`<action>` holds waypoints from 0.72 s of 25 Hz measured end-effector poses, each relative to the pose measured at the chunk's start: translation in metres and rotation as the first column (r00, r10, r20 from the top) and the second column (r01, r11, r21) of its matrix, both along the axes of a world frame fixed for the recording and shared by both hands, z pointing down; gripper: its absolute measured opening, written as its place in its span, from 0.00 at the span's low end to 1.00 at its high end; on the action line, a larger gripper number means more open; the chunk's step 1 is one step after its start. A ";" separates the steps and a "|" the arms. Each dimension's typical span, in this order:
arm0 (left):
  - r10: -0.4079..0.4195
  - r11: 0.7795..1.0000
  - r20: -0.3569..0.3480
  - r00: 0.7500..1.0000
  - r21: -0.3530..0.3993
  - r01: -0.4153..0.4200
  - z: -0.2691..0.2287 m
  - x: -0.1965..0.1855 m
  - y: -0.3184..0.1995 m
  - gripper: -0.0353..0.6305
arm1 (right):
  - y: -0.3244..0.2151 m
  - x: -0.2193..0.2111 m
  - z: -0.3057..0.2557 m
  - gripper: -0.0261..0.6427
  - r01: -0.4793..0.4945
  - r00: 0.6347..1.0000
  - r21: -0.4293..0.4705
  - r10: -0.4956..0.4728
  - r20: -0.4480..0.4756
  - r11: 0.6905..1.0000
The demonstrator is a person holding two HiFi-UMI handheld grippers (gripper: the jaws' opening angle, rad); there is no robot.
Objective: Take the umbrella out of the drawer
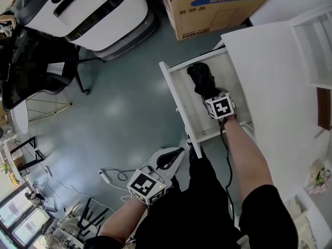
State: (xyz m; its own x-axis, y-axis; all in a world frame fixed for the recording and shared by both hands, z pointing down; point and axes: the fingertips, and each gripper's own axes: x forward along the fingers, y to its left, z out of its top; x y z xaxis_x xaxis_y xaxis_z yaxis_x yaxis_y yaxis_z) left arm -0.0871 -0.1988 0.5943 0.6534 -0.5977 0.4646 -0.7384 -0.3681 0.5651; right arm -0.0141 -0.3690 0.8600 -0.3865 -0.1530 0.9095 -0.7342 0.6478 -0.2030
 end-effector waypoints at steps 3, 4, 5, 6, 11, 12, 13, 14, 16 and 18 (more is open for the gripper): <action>-0.003 1.000 0.004 1.000 0.006 0.003 -0.003 -0.001 0.005 0.05 | 0.004 0.001 -0.011 0.46 -0.009 1.000 0.021 0.009 0.022 1.000; -0.004 1.000 0.004 1.000 0.009 0.003 -0.005 -0.001 0.006 0.05 | 0.006 0.001 -0.016 0.46 -0.018 0.999 0.028 0.018 0.034 0.999; -0.003 1.000 0.005 1.000 0.011 0.003 -0.006 -0.001 0.007 0.05 | 0.007 0.001 -0.021 0.46 -0.028 0.999 0.034 0.026 0.047 0.999; -0.003 1.000 0.005 1.000 0.013 0.003 -0.008 -0.001 0.008 0.05 | 0.008 0.000 -0.027 0.46 -0.034 0.998 0.041 0.032 0.062 0.999; 0.001 0.999 -0.005 1.000 0.040 0.000 -0.019 0.002 0.020 0.05 | 0.013 -0.003 -0.059 0.46 -0.066 0.990 0.087 0.054 0.127 0.994; 0.002 0.999 -0.006 1.000 0.044 -0.002 -0.023 0.003 0.023 0.05 | 0.015 -0.003 -0.067 0.46 -0.074 0.988 0.094 0.060 0.140 0.993; 0.004 0.999 -0.007 1.000 0.048 -0.004 -0.025 0.003 0.027 0.05 | 0.016 -0.004 -0.074 0.46 -0.083 0.986 0.102 0.067 0.154 0.991; 0.008 0.999 -0.007 1.000 0.053 -0.008 -0.028 0.003 0.029 0.05 | 0.017 -0.004 -0.082 0.46 -0.093 0.983 0.112 0.074 0.166 0.989; 0.018 0.997 -0.007 1.000 0.070 -0.018 -0.032 0.001 0.032 0.05 | 0.014 -0.004 -0.098 0.46 -0.117 0.978 0.140 0.090 0.187 0.983; 0.029 0.995 -0.005 1.000 0.091 -0.029 -0.037 -0.001 0.036 0.05 | 0.012 -0.002 -0.117 0.46 -0.143 0.972 0.173 0.105 0.211 0.974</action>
